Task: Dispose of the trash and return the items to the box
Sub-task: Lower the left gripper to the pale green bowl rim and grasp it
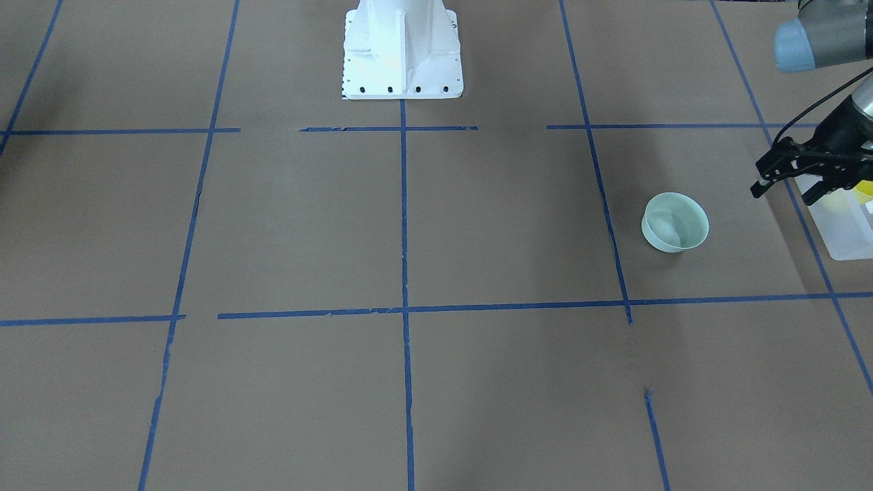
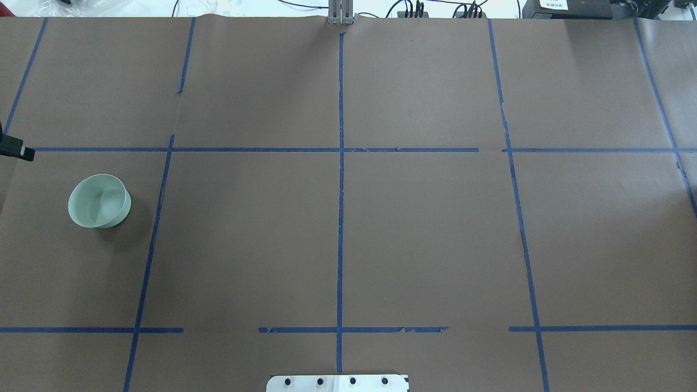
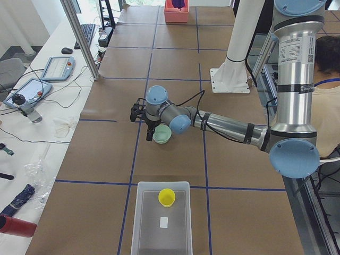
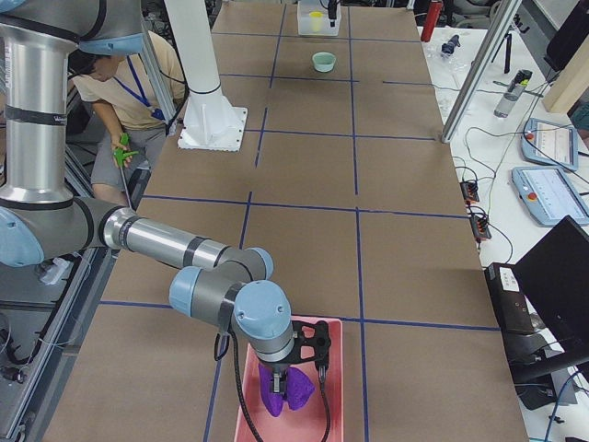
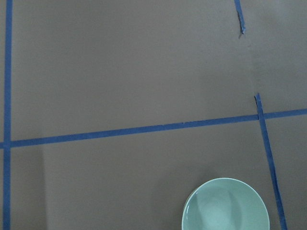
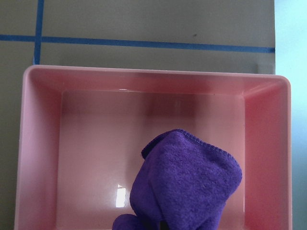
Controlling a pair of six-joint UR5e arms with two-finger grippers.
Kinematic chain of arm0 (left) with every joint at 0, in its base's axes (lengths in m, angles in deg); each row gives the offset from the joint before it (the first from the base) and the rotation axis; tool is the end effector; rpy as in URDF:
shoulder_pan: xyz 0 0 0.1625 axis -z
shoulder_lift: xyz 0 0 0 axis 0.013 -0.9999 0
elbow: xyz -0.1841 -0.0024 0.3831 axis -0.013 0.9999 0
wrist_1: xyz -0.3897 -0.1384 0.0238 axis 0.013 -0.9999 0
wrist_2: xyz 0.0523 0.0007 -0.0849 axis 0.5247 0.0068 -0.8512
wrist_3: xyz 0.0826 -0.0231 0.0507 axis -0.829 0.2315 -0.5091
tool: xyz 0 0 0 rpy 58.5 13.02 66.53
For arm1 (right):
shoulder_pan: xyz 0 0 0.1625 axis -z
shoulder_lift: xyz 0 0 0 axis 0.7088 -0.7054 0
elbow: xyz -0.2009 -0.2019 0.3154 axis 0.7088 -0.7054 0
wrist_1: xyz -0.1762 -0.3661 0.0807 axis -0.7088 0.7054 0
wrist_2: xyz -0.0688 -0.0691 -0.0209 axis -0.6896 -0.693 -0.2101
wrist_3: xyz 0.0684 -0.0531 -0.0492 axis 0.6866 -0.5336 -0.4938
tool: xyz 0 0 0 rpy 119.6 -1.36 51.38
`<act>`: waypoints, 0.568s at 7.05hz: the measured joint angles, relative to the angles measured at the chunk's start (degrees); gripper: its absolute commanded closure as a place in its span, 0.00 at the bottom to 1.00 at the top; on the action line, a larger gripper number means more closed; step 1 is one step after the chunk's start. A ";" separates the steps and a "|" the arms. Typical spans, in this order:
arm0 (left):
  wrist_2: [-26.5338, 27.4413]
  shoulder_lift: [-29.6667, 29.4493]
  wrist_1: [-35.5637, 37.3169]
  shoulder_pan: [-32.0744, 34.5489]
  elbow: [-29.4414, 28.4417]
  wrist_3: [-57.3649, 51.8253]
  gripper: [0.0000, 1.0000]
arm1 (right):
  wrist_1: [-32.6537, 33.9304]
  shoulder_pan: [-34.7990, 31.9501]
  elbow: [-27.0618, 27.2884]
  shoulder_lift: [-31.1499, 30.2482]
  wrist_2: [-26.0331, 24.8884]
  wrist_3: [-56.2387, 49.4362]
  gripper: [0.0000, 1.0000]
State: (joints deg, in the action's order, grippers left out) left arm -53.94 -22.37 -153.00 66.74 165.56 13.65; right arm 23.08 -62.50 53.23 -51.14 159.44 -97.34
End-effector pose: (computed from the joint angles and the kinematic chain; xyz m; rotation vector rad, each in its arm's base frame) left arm 0.1341 -0.4718 0.5053 0.2237 0.9080 0.0234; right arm 0.1903 -0.3657 0.7406 0.0776 -0.6926 0.0173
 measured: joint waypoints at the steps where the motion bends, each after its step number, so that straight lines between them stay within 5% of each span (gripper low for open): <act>1: 1.22 0.02 -2.48 -2.33 -1.42 2.10 0.00 | -0.08 0.88 -0.70 0.00 0.06 0.14 0.00; 4: 2.15 -0.26 -8.85 -9.19 -7.66 7.23 0.00 | -0.05 4.38 1.26 0.80 7.86 2.27 0.00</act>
State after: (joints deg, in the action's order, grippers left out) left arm -51.80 -22.63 -161.85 57.55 157.90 20.89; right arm 23.03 -58.12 54.48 -50.34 167.30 -95.07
